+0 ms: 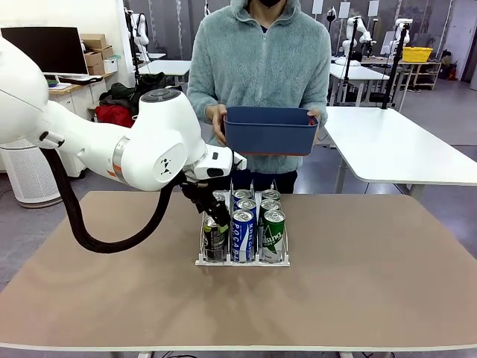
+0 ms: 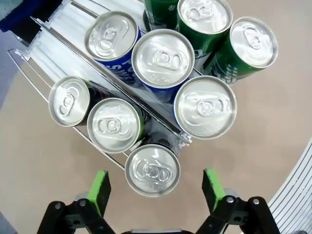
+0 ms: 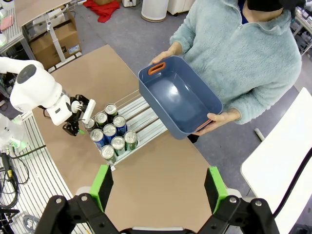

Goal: Fill the beverage cans into the dispenser.
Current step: Place the picked Pepsi coke in the line of the Automatic Can Dispenser with the same cans.

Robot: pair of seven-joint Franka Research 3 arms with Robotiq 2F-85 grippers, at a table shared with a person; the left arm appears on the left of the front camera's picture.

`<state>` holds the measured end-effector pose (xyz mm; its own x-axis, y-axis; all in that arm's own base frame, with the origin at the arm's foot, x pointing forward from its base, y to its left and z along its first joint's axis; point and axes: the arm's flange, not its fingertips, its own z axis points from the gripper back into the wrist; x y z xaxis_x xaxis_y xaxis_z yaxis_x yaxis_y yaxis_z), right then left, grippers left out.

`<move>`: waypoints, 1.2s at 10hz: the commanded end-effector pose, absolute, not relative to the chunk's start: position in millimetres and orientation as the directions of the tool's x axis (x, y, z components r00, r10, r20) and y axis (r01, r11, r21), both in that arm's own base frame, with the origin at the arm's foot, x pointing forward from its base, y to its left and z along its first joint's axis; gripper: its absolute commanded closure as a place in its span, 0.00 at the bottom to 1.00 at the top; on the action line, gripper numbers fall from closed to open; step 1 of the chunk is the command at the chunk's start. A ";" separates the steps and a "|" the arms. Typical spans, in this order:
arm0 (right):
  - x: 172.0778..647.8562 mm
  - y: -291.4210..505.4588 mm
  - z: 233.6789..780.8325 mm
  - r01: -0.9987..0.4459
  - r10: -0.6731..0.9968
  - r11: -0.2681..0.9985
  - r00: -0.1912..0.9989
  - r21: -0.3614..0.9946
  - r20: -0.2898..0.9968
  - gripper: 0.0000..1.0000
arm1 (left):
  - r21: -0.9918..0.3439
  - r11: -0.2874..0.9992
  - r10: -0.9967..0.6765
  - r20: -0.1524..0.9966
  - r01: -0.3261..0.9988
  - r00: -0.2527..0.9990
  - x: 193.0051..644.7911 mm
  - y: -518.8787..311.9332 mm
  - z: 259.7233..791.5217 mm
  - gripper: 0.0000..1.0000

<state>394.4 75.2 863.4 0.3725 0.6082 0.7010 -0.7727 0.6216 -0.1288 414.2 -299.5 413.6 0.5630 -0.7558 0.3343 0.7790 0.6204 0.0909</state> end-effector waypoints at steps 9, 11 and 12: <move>393.6 75.7 863.5 -0.768 0.600 0.630 0.382 -0.120 0.703 0.00 | -0.048 0.540 -0.782 0.341 0.840 0.522 393.7 -281.4 456.3 0.00; 393.6 75.7 863.5 -0.768 0.600 0.630 0.382 -0.120 0.703 0.00 | -0.082 0.450 -0.810 0.382 0.889 0.445 386.1 -264.5 508.8 0.00; 393.6 75.7 863.5 -0.768 0.600 0.630 0.382 -0.120 0.703 0.00 | -0.072 0.444 -0.819 0.371 0.893 0.437 382.0 -249.2 535.8 0.00</move>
